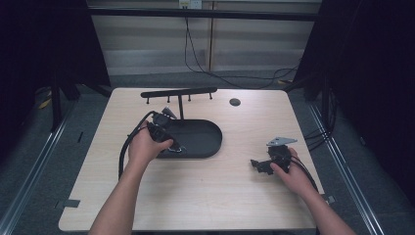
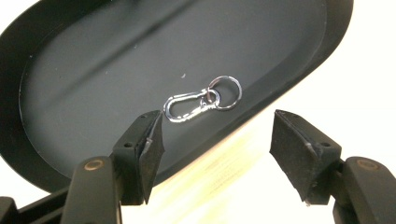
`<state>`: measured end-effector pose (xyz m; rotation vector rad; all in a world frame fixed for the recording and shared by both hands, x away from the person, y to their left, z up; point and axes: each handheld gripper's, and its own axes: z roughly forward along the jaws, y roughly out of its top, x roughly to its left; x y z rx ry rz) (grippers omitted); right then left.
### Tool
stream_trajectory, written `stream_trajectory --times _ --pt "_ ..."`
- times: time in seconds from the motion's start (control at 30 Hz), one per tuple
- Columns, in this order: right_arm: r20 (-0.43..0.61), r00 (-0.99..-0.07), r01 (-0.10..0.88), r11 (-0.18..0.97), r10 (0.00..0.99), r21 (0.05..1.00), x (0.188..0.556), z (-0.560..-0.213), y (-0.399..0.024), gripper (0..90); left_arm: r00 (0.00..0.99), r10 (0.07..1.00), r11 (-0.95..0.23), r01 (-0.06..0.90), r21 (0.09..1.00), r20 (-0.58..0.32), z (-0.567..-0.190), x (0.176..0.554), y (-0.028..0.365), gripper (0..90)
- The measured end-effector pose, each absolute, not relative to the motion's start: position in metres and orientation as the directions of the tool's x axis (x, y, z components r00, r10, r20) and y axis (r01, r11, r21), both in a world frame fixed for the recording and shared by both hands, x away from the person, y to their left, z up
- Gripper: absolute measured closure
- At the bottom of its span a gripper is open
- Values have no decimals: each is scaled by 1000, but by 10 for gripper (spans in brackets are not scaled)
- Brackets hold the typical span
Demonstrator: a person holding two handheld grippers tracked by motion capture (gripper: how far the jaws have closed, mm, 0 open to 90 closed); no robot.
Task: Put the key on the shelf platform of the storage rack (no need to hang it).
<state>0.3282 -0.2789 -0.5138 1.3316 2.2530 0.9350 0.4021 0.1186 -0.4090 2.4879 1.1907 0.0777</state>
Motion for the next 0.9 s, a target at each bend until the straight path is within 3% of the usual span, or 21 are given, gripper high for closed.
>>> stream_trajectory --times 0.9 --pt "23 -492 631 338 870 698 328 -514 -279 41 667 737 -585 713 387 -115 -414 377 140 334"
